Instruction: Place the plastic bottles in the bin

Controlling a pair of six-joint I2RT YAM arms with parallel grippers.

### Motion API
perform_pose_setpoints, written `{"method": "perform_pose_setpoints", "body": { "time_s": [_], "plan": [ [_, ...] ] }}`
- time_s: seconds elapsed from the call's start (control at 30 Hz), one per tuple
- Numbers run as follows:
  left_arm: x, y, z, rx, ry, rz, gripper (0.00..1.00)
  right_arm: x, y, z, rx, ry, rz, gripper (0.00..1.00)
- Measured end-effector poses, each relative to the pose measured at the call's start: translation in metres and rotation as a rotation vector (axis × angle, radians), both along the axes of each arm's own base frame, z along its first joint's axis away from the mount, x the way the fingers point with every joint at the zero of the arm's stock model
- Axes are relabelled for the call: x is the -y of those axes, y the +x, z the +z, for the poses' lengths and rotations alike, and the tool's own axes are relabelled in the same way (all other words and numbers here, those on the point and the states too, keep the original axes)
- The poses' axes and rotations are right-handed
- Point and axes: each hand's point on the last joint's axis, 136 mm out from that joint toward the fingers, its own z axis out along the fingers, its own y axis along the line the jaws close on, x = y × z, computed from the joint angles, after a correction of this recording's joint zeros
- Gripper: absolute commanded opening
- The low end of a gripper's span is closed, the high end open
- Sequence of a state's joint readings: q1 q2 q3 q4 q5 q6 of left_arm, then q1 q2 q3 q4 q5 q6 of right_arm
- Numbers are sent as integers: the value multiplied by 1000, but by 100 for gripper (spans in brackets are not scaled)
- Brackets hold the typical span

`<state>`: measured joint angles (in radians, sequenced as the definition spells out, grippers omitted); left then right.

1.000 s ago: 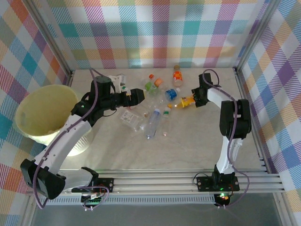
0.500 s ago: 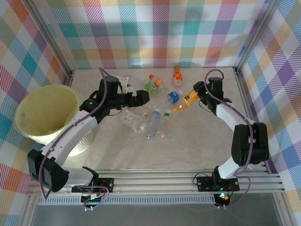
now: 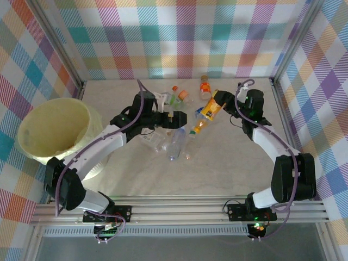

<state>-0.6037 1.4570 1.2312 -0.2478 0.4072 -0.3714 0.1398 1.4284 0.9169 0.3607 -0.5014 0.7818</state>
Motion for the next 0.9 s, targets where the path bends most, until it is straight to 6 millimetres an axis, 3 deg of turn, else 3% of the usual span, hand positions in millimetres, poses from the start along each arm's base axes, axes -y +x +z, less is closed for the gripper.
{"method": "perform_pose_setpoints", "body": {
  "time_s": [0.2,0.47,0.9],
  "plan": [
    [14,0,-6,20,-14,-80,100,-45,-39,28,83,21,199,53],
    [39,-20,24,63,-167,-274,98,-83,-70,66,190,51,350,54],
    [50,-35,58,106,-303,-394,67,-104,-90,97,255,104,429,55]
  ]
}}
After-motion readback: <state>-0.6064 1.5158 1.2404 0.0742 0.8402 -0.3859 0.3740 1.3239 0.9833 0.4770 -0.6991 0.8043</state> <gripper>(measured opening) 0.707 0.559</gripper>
